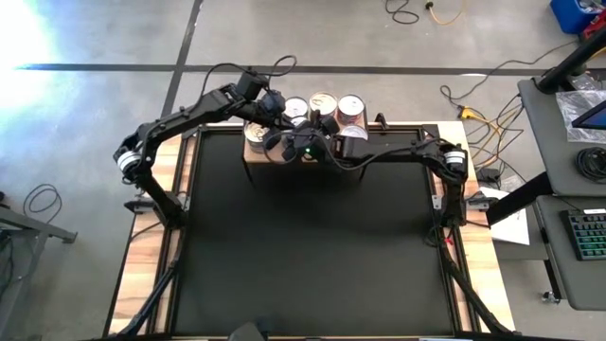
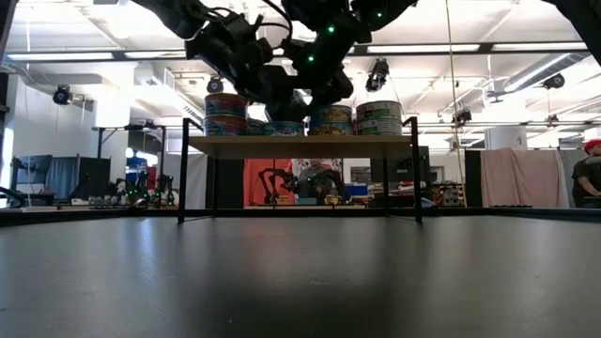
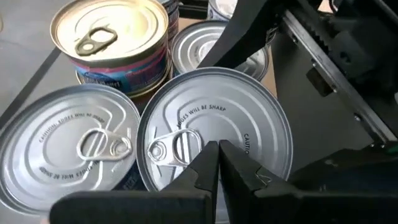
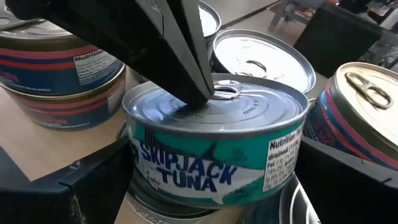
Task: Stack canned seafood by type on shelf
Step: Stack the green-blue tuna can on top of the other green-blue tuna can on the shelf
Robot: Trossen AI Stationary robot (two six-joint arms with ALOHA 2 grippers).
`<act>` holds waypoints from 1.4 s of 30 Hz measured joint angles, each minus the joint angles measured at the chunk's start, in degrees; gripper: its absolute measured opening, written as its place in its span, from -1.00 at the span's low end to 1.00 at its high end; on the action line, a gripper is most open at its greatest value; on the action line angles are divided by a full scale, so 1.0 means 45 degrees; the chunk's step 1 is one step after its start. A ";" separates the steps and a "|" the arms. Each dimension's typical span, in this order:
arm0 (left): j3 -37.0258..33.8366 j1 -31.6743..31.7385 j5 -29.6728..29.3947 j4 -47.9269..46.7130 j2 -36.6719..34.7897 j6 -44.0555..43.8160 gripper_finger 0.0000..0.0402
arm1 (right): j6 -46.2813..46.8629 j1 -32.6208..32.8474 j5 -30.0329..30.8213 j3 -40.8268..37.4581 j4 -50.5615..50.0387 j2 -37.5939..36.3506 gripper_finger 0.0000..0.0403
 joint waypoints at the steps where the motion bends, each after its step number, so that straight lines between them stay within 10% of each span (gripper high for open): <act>1: 0.0000 -0.0001 0.0000 -0.0064 -0.0002 0.0010 -1.00 | -0.0029 -0.0022 -0.0115 0.0000 0.0007 -0.0003 0.98; 17: -0.0034 -0.0151 0.1669 -0.0953 -0.0657 0.0288 -1.00 | -0.1085 -0.0216 -0.2164 0.0000 0.0596 -0.0019 0.99; 34: 0.0021 -0.0259 -0.1699 -0.1515 -0.0199 0.0206 -1.00 | -0.0479 -0.0139 -0.2570 0.0000 0.0436 -0.0027 0.99; 42: -0.0028 -0.0271 -0.0592 -0.1522 -0.0277 0.0277 -1.00 | -0.0586 0.0181 -0.2529 0.0000 0.0305 -0.0117 0.99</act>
